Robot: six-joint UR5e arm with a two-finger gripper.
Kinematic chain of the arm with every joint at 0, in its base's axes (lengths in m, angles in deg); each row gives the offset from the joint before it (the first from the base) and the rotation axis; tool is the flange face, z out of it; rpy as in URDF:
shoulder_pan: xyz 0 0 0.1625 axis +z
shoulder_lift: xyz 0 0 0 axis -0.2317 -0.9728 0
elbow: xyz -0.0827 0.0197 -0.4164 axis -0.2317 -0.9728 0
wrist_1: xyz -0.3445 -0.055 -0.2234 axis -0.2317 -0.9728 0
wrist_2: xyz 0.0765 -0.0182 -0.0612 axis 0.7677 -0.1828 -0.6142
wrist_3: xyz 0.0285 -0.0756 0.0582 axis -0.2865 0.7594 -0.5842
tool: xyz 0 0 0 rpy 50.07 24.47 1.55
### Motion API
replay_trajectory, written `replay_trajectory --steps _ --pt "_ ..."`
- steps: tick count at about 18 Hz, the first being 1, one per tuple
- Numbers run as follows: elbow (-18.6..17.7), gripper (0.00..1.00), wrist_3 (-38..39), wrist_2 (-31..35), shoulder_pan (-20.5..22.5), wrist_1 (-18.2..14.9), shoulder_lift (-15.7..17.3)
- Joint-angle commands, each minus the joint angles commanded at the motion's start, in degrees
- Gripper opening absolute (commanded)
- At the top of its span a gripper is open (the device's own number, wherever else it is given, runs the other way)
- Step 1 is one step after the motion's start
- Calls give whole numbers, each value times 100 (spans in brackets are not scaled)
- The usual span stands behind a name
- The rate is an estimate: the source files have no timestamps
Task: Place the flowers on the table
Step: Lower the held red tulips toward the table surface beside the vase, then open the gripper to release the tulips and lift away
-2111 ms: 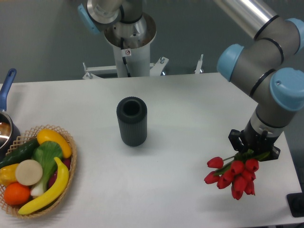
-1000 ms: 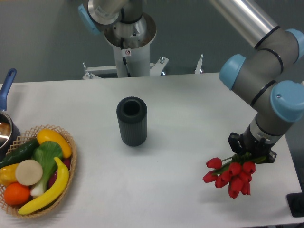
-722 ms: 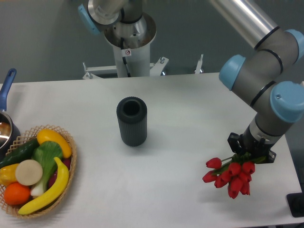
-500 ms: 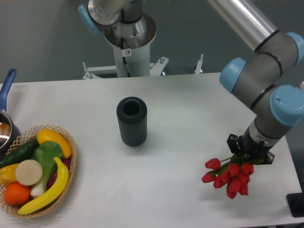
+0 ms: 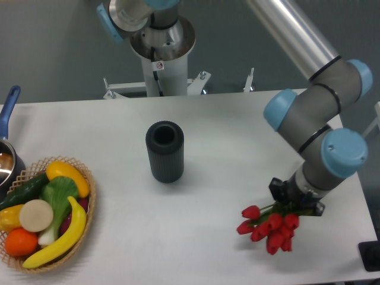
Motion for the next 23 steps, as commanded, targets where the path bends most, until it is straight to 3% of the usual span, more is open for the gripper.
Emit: replay_trajectory --steps 3,6,7,8,14,16,20,23 --pt "-422 25 -8 -70 -10 35 175" --pt "-572 63 -26 -158 17 71 246" --pt "-564 95 1 -158 17 71 246" --pt "-572 100 18 -158 17 79 246" --pt "-616 100 -8 -123 78 615 308" --pt "-625 100 -8 -106 288 939 500" --pt "-608 100 -226 -123 684 1002 756" --pt "-625 100 -842 -71 658 1011 765"
